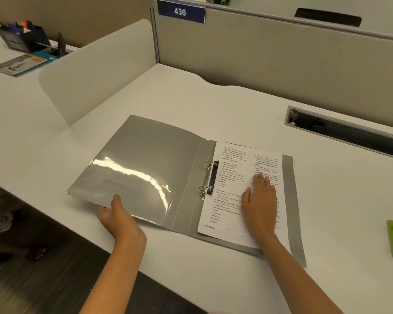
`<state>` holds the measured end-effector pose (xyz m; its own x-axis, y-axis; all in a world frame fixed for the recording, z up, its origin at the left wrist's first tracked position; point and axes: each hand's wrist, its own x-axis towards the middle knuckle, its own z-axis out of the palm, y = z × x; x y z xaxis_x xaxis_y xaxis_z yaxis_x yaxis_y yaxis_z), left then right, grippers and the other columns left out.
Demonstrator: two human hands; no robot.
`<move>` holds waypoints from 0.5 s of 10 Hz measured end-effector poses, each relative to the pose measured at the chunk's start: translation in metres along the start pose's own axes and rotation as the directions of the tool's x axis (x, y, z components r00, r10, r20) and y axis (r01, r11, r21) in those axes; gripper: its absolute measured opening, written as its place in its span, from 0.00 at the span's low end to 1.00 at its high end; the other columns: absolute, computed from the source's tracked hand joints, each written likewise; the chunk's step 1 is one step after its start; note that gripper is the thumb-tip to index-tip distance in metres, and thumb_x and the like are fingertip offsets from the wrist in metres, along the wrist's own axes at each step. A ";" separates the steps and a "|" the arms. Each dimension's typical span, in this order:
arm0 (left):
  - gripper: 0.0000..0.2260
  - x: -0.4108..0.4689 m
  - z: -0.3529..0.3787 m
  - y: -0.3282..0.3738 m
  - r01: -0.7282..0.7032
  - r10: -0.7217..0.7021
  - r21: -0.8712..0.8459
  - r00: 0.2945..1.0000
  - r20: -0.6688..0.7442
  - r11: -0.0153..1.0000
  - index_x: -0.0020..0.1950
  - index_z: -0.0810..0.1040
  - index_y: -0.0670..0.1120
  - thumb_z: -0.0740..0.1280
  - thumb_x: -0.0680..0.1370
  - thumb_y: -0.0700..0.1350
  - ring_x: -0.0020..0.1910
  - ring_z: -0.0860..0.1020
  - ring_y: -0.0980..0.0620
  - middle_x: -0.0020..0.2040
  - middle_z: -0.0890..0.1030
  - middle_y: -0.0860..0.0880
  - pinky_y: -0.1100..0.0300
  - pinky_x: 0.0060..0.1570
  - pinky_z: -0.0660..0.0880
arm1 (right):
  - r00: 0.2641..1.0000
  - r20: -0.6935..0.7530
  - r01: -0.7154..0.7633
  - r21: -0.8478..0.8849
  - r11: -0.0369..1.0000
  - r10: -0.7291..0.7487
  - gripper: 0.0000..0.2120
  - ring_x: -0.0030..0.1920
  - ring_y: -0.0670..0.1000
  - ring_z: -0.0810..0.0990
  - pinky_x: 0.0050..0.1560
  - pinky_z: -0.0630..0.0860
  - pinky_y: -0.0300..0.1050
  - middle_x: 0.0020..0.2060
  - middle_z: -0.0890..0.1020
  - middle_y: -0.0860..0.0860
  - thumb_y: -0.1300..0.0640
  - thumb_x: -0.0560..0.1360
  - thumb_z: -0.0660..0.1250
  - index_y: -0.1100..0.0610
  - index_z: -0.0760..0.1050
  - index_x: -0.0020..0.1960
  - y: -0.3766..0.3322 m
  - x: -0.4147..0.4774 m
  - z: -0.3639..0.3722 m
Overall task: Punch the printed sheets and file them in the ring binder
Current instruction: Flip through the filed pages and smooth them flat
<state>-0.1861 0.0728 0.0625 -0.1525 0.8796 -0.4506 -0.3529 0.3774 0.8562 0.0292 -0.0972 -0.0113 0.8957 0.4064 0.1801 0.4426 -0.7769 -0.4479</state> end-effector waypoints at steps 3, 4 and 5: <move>0.08 -0.009 -0.007 0.018 0.245 -0.183 -0.205 0.942 0.282 0.947 0.55 0.78 0.48 0.67 0.77 0.43 0.55 0.79 0.50 0.53 0.81 0.49 0.58 0.53 0.77 | 1.000 -0.009 0.012 0.014 1.000 -0.011 0.25 0.77 0.53 0.56 0.77 0.51 0.51 0.76 0.61 0.54 0.55 0.81 0.54 0.60 0.59 0.76 -0.001 -0.001 -0.001; 0.10 -0.028 -0.006 0.023 0.130 -0.046 -0.223 0.937 0.345 0.966 0.58 0.79 0.48 0.66 0.78 0.45 0.54 0.81 0.50 0.52 0.83 0.49 0.58 0.50 0.78 | 1.000 -0.017 0.013 0.023 1.000 -0.012 0.25 0.77 0.53 0.56 0.78 0.50 0.50 0.76 0.61 0.54 0.54 0.81 0.54 0.60 0.58 0.76 -0.001 -0.001 -0.001; 0.13 -0.047 -0.006 0.020 0.001 0.123 -0.278 0.895 0.428 0.961 0.59 0.78 0.49 0.58 0.82 0.49 0.51 0.82 0.52 0.51 0.84 0.50 0.57 0.52 0.79 | 0.999 -0.035 -0.010 0.076 0.997 0.013 0.24 0.76 0.53 0.58 0.77 0.52 0.50 0.75 0.64 0.53 0.55 0.80 0.56 0.59 0.62 0.75 0.000 -0.002 -0.002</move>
<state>-0.1915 0.0369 0.0996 0.2153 0.9579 -0.1902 -0.5959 0.2831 0.7515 0.0276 -0.0994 -0.0096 0.9024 0.3789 0.2051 0.4287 -0.7420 -0.5154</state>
